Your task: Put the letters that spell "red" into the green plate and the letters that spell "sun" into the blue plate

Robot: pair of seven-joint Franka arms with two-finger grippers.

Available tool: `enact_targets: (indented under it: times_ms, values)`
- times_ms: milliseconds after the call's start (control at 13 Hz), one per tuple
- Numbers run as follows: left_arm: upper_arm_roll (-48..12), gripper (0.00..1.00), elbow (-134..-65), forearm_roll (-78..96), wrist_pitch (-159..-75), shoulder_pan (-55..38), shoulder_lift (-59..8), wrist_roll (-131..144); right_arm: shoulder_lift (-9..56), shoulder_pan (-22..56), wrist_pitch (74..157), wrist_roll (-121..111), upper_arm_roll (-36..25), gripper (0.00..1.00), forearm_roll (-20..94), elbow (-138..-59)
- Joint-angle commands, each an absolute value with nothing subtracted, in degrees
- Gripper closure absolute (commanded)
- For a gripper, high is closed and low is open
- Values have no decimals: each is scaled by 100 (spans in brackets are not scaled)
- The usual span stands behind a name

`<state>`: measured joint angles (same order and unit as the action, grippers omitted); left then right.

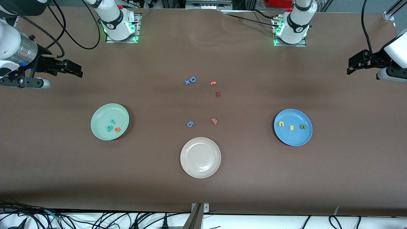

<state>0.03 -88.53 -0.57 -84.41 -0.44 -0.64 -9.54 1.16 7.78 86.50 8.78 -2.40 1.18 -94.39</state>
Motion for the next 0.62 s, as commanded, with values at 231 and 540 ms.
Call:
enact_targets:
  times_ms: [231,540]
  values:
    - [0,0,-8851,-88,-8385,-62,-18,-905,97,896,8464,826,-255,0,-114,-9194]
    - [9,0,-8824,-88,-8385,-62,-18,-905,97,896,8517,852,-255,0,-79,-9193]
